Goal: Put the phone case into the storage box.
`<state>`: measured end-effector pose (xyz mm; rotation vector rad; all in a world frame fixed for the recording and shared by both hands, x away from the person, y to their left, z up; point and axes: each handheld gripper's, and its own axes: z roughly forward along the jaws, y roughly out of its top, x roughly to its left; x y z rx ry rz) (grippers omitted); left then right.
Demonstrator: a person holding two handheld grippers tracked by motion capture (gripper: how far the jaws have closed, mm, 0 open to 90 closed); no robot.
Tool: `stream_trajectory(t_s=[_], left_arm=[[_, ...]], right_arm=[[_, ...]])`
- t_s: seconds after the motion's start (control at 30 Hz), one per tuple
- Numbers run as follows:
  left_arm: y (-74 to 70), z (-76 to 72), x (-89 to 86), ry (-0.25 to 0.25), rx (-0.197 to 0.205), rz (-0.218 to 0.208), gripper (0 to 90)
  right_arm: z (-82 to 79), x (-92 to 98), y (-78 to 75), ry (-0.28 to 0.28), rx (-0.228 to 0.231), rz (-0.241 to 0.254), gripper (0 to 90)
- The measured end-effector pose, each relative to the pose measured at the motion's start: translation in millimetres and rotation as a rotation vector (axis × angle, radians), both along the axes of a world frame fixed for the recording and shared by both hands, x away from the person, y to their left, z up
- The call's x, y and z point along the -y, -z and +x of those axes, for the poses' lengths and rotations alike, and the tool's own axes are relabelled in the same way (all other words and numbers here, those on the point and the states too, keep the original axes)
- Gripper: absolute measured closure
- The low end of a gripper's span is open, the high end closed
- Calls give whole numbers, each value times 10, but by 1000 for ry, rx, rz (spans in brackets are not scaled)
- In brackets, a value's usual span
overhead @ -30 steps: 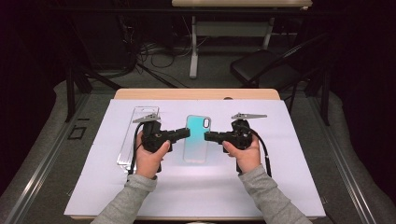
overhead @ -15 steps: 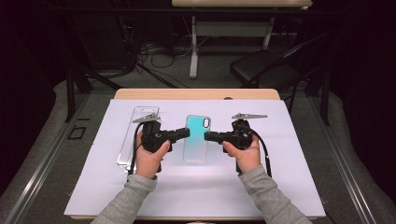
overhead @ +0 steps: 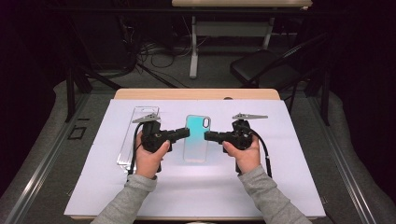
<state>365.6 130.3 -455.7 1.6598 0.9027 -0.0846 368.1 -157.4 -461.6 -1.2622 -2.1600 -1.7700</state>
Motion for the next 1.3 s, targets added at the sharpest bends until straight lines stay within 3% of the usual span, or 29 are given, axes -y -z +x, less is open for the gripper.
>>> stream_trajectory(t_s=[0.63, 1.07, 1.3], left_arm=[[-3, 2, -5, 2, 6, -10, 808], [3, 19, -7, -5, 9, -10, 689], [8, 27, 3, -12, 30, 13, 642]], right_arm=[[-4, 8, 2, 4, 4, 13, 828], [-1, 19, 8, 22, 8, 4, 829], [-14, 20, 1, 51, 43, -34, 828]])
